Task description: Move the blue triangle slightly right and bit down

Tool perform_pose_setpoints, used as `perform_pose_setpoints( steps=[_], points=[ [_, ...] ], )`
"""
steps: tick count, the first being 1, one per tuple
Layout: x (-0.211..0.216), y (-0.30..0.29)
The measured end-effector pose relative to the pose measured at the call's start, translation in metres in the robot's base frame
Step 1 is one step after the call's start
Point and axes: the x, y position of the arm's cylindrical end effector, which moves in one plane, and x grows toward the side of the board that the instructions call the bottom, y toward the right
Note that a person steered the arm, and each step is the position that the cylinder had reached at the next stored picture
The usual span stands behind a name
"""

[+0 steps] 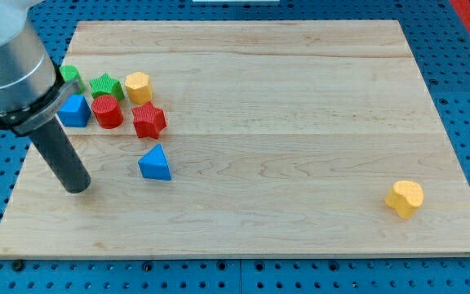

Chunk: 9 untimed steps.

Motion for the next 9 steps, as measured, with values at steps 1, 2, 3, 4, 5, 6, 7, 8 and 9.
perform_pose_setpoints(
  steps=[1, 2, 3, 4, 5, 6, 7, 8, 9],
  points=[
    [0.0, 0.004],
    [0.0, 0.004],
    [0.0, 0.004],
    [0.008, 0.004],
    [0.018, 0.005],
    [0.029, 0.018],
    [0.025, 0.03],
    [-0.003, 0.012],
    [-0.048, 0.056]
  ],
)
